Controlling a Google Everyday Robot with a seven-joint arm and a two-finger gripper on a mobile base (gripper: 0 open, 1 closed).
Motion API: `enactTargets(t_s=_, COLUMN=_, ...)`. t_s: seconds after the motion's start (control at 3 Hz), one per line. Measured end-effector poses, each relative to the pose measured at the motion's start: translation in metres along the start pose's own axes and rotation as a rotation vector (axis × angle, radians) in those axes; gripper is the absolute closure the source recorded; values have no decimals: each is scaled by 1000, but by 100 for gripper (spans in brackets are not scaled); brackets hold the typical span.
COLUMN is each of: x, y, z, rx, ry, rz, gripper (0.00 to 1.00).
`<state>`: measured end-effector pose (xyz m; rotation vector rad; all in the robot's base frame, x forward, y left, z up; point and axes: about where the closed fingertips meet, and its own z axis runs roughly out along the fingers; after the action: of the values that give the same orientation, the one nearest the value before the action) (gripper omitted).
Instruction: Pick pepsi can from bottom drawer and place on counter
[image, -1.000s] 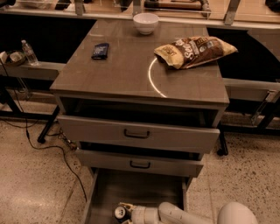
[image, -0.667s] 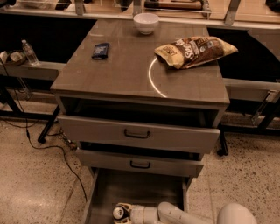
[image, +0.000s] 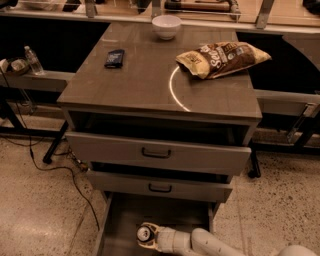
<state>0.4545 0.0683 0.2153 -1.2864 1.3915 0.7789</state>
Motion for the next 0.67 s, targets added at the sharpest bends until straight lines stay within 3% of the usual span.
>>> enactTargets(t_s=0.33, x=-45, y=-27, z=-58, rx=72, ry=8, rz=5, gripper=100)
enactTargets(t_s=0.67, x=-72, y=-48, z=-86, rx=87, ry=27, rz=-38, gripper=100)
